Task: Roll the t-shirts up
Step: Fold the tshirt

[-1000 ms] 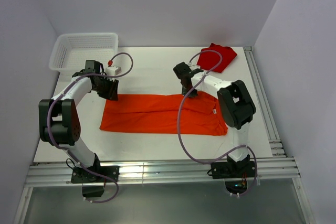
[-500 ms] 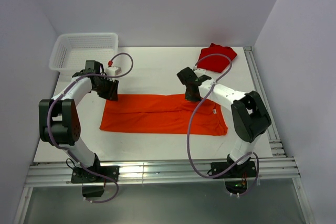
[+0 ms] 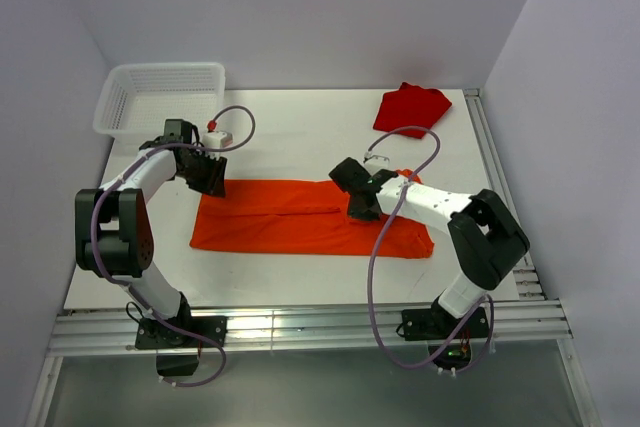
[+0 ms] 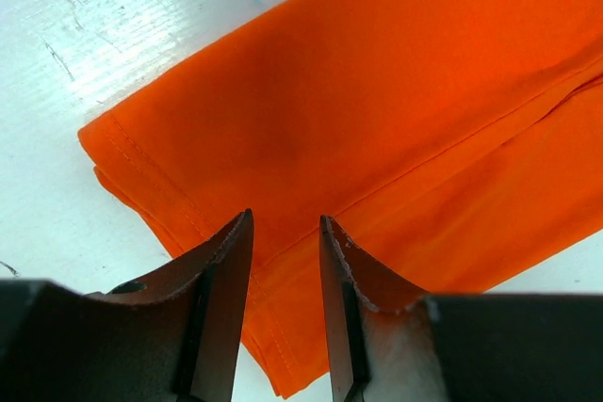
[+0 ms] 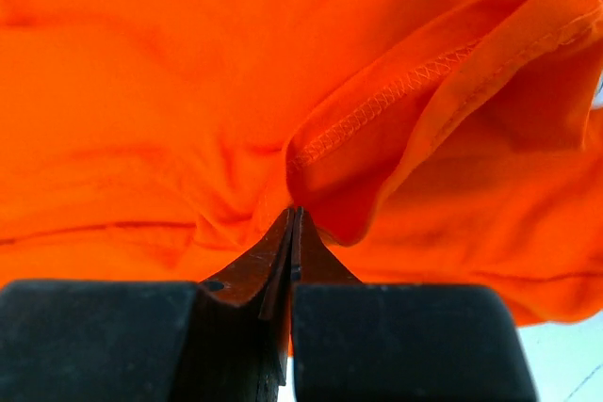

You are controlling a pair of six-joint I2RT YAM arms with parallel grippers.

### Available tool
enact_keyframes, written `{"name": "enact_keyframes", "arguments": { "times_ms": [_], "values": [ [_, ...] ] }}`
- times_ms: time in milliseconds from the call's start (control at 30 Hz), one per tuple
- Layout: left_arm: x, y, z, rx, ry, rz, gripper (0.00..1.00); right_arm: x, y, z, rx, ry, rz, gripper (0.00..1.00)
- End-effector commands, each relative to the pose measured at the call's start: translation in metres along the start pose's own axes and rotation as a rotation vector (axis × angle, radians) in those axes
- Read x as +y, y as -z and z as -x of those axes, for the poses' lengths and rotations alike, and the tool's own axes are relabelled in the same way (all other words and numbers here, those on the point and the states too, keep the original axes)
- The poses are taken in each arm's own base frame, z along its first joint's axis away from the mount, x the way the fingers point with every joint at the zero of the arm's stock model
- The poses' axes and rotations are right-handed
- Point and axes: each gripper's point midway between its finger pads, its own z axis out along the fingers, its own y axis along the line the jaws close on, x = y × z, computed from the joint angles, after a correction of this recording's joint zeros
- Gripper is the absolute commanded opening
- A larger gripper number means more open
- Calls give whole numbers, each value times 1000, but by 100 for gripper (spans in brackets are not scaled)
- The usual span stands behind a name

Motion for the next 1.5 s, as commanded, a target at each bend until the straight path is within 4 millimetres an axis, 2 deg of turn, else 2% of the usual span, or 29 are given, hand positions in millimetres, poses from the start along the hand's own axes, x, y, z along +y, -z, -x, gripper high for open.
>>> {"name": "enact_keyframes", "arguments": {
  "times_ms": [0,167,433,567,867,1200,1333,1433,1467],
  "values": [
    [-2,3,2,-10,-35,5,40,4,12,4,-59,-70,25,0],
    [-2,3,1,-8,-39,9,40,5,14,-15,-49,-72,32,0],
    [-1,4,-3,1,-41,18,39,-4,14,-32,-43,-74,7,0],
    [0,4,-4,3,-41,21,39,-4,17,-36,-45,-82,17,2],
    [0,6,-5,3,-44,31,39,-4,27,-33,-64,-81,21,2],
    [4,6,-8,11,-47,54,38,-5,35,-45,-62,-81,26,4],
    [5,5,-10,8,-48,65,35,0,34,-51,-49,-65,31,9],
    [6,5,-14,17,-46,75,27,2,34,-54,-47,-53,21,11],
    [8,5,-13,14,-47,84,25,2,34,-54,-48,-54,20,15]
  ]
}}
